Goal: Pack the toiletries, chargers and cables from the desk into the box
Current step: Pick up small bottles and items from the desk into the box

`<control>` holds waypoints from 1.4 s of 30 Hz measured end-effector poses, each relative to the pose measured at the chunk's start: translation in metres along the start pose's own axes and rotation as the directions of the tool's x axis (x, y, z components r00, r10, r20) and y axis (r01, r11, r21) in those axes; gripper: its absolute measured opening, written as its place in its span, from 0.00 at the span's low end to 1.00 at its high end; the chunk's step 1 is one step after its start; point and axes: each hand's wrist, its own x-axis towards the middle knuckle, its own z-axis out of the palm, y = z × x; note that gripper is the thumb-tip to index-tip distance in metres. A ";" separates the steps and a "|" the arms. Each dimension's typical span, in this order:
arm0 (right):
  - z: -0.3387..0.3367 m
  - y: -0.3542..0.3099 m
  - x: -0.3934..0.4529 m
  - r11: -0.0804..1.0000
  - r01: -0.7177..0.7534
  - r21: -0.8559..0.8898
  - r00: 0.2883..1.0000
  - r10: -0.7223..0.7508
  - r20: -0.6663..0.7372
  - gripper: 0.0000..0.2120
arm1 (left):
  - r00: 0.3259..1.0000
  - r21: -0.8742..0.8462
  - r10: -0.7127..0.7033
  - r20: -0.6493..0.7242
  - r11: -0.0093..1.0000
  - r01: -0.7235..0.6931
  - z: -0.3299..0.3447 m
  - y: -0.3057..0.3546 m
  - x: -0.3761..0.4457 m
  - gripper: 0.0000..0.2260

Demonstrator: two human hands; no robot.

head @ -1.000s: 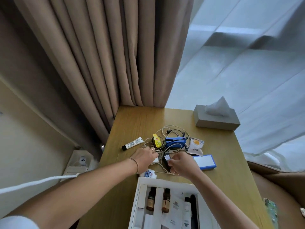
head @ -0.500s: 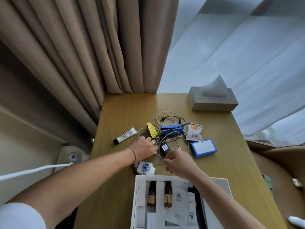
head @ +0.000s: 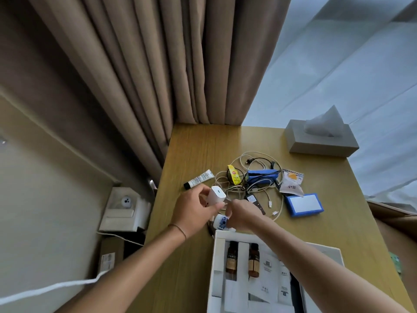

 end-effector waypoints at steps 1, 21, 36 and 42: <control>0.002 -0.003 0.006 0.999 0.007 -0.048 1.000 -0.005 0.025 0.15 | 0.999 -0.070 -0.033 -0.019 0.997 0.032 -0.005 0.002 -0.007 0.13; -0.020 -0.024 -0.006 0.991 0.128 0.040 0.968 -0.116 -0.225 0.19 | 0.936 -0.148 -0.323 0.144 0.928 0.343 -0.048 0.058 -0.125 0.12; -0.015 0.051 -0.177 0.658 0.043 0.752 0.985 -0.153 0.078 0.15 | 0.871 0.466 -0.128 0.475 0.876 -0.125 0.038 0.086 -0.175 0.21; 0.028 0.082 -0.191 0.698 0.005 0.716 0.981 -0.142 0.131 0.14 | 0.829 0.614 -0.310 0.466 0.787 -0.051 0.061 0.074 -0.184 0.17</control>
